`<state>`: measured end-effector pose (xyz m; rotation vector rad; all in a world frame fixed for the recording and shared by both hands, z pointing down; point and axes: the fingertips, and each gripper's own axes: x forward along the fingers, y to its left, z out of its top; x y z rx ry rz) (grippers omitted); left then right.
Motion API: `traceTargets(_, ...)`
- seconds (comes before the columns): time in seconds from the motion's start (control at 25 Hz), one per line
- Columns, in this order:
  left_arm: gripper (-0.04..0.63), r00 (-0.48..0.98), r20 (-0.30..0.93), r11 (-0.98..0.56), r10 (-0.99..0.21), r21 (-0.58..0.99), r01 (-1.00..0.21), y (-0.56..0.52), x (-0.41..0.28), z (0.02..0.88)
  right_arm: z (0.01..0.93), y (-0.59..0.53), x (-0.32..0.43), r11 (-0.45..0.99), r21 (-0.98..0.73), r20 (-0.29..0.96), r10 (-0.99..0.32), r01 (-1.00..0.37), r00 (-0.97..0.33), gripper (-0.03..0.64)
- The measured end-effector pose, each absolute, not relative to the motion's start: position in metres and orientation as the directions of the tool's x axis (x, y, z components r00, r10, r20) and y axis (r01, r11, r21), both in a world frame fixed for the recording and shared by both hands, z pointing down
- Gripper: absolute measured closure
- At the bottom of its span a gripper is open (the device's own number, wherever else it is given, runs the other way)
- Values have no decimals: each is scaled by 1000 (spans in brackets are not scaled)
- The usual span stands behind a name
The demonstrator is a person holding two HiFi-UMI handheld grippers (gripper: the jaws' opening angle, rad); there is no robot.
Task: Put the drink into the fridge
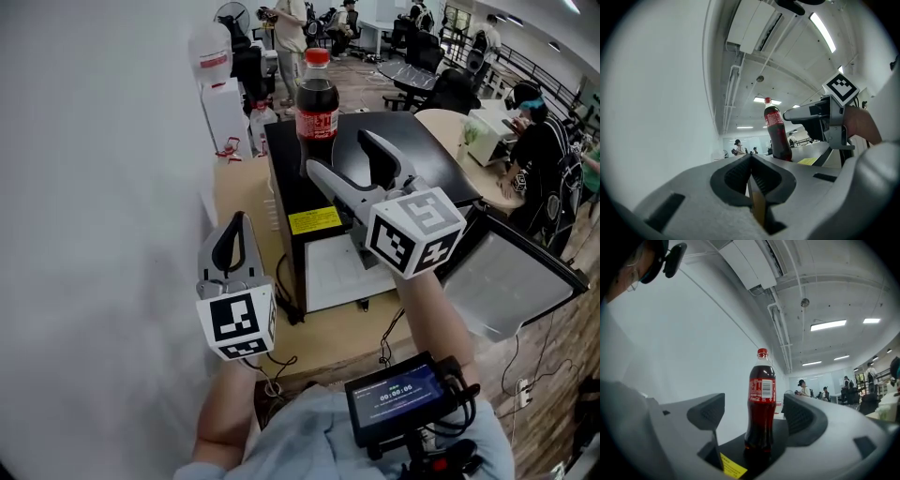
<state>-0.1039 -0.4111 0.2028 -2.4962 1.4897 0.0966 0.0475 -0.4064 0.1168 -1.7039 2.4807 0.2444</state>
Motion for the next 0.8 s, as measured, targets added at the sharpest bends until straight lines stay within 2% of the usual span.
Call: traceTargets(0.8,586,499,-132,-479,-856,-158,-863,-459,-106,230,104,-494,38,368,75,-159,-913,-927,-375,193)
